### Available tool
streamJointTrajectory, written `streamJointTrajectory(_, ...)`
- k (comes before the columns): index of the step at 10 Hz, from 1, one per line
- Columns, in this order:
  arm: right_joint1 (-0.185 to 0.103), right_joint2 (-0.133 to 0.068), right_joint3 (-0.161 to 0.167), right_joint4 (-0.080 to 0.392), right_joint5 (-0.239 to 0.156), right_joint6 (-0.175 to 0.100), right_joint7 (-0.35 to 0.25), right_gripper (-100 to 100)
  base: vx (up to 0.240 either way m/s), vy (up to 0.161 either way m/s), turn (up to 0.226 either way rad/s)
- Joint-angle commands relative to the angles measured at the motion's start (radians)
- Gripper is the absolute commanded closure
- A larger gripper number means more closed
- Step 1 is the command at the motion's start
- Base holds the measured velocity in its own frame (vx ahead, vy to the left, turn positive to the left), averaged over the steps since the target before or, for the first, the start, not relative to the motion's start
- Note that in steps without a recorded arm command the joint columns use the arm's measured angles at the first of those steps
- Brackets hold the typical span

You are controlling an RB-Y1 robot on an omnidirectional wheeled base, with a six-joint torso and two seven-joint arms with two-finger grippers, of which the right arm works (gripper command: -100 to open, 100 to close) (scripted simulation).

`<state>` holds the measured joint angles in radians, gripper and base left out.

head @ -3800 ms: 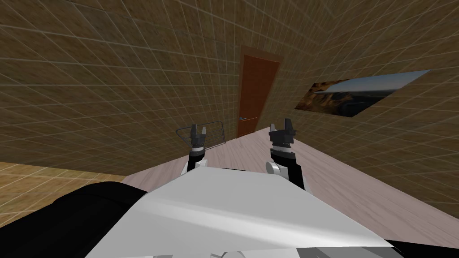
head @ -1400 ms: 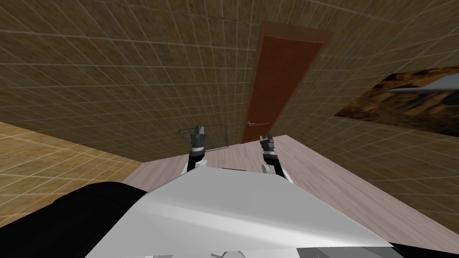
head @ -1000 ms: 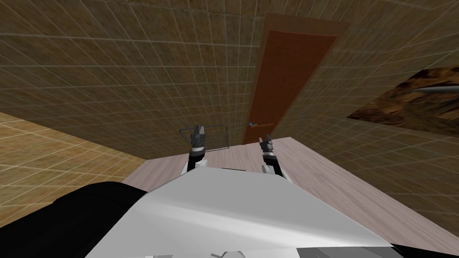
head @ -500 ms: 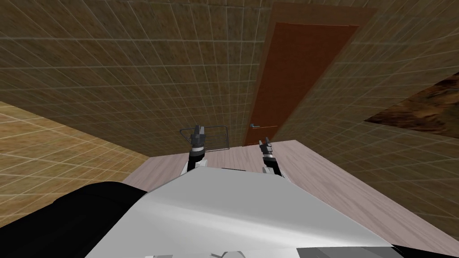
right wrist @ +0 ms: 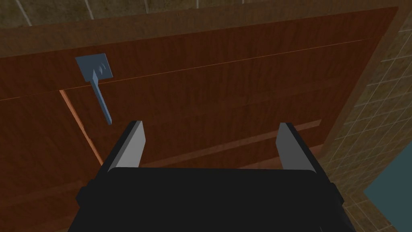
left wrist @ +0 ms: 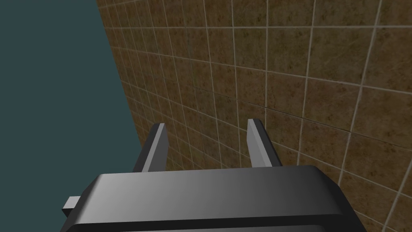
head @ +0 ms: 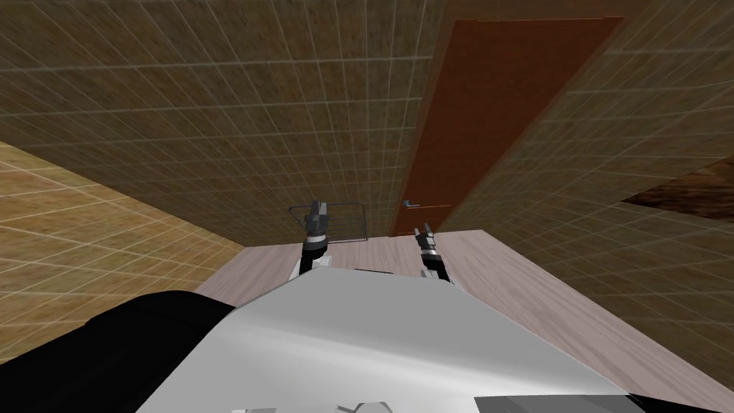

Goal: Pull the door open

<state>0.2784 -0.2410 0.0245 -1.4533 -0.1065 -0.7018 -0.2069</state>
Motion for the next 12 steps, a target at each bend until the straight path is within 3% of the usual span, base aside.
streamJointTrajectory(1, -0.008, -0.011, -0.001, 0.044, -0.004, -0.015, -0.007, -100, 0.098, -0.061, 0.089)
streamJointTrajectory(12, -0.066, -0.073, -0.001, 0.337, -0.027, -0.122, -0.048, -100, 0.083, -0.057, 0.092)
